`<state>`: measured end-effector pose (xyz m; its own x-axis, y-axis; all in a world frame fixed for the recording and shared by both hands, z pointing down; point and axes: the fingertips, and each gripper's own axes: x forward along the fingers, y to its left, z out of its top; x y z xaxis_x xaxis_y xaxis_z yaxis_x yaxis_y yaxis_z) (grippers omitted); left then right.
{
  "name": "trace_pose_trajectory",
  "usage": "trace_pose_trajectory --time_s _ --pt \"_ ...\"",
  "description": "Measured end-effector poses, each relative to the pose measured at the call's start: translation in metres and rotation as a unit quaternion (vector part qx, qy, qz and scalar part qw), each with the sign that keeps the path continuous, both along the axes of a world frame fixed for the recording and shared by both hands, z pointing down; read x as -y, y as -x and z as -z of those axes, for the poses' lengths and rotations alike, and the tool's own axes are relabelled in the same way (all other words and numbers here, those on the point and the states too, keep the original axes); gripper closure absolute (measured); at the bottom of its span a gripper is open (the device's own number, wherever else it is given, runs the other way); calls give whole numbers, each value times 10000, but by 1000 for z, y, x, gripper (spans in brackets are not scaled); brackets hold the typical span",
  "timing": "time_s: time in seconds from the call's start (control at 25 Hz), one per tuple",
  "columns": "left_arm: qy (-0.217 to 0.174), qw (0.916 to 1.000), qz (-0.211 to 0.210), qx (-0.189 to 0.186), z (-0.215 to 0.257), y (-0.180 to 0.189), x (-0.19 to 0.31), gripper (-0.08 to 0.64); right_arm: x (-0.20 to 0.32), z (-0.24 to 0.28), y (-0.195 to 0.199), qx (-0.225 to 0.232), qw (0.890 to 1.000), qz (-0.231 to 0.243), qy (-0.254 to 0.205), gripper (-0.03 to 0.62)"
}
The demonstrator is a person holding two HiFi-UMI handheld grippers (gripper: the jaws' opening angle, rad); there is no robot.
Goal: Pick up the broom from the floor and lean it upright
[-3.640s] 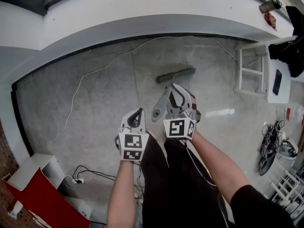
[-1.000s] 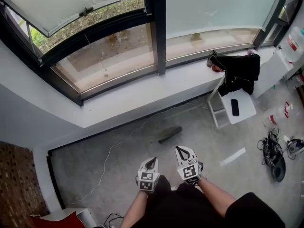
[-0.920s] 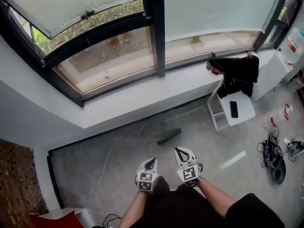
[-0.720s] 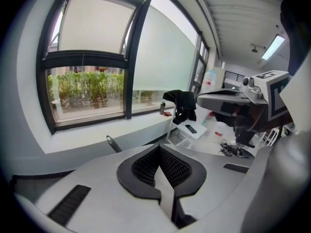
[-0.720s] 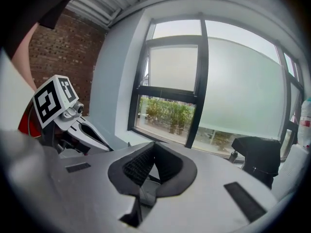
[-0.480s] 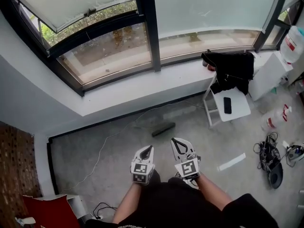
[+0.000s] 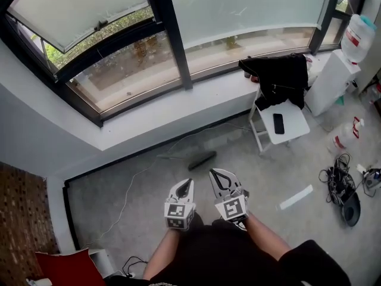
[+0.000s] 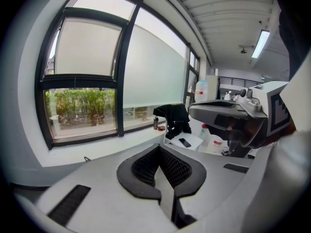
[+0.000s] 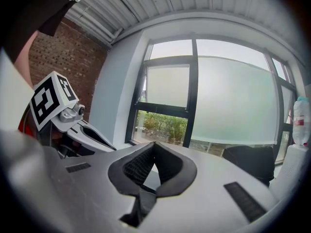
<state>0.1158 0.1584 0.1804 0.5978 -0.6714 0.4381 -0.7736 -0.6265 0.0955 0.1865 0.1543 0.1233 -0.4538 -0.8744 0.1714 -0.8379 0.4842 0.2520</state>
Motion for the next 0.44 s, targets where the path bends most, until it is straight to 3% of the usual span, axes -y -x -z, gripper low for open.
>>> trace_pose_trajectory --time_s 0.44 --pt "-265 9995 -140 81 6 -11 12 558 8 12 -19 90 9995 -228 -186 584"
